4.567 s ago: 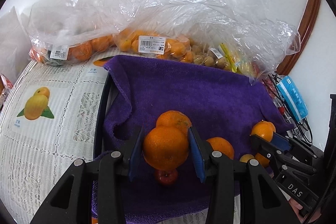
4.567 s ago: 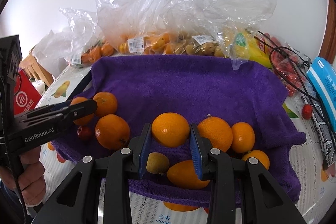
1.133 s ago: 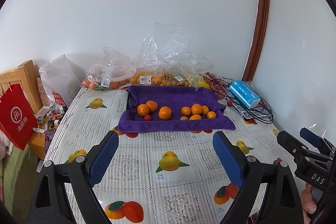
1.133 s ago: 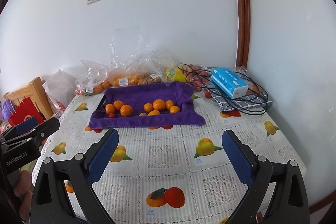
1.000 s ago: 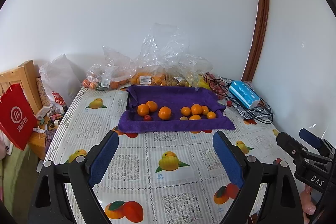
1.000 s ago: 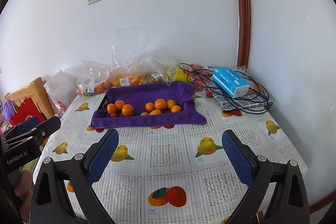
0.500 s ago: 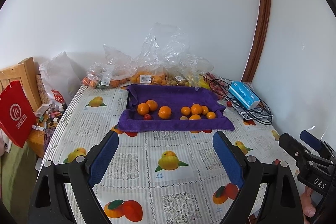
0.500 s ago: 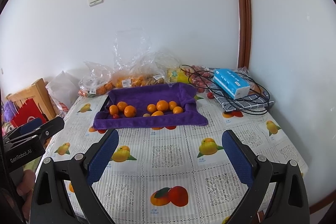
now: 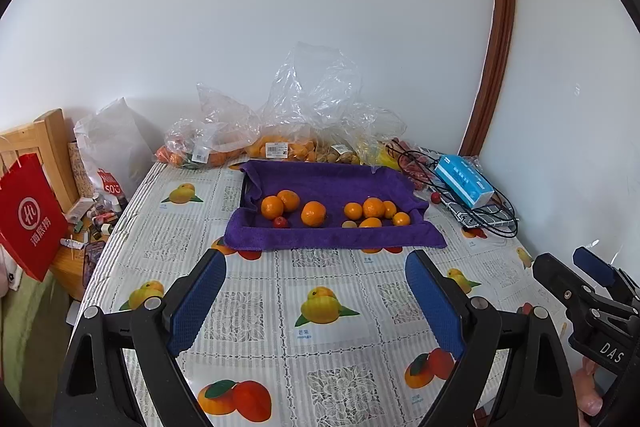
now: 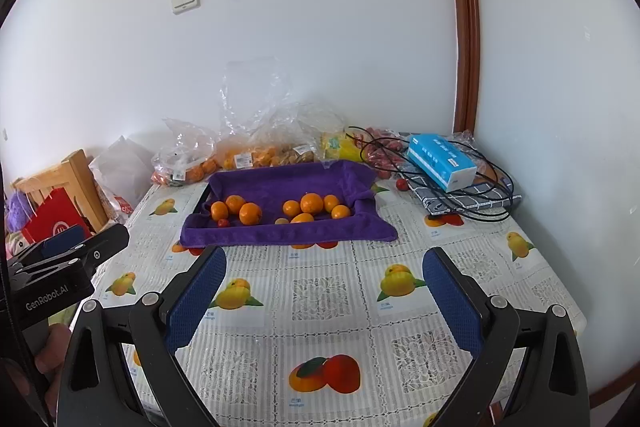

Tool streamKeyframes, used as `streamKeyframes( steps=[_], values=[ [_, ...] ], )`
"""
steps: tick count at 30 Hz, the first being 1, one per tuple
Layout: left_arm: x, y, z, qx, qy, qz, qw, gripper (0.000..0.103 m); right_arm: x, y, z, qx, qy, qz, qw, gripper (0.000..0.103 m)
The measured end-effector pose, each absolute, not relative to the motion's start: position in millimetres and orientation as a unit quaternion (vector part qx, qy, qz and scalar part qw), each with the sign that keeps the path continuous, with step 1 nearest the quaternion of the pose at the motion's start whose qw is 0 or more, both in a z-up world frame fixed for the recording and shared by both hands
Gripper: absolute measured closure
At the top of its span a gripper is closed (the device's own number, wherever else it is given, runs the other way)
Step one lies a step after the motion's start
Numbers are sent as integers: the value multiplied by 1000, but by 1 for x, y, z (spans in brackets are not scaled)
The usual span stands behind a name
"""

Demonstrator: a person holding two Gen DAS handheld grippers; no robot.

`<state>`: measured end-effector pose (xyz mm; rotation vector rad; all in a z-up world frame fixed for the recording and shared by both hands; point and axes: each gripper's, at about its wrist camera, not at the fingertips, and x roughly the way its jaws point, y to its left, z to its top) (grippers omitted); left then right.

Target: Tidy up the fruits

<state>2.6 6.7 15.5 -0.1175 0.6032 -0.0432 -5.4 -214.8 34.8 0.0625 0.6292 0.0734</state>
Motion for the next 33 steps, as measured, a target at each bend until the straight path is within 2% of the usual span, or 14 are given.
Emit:
streamKeyframes(
  steps=[33],
  values=[
    [0, 3, 19, -61, 296, -25, 953, 12, -7, -214, 37, 32, 309, 38, 950, 5]
  ],
)
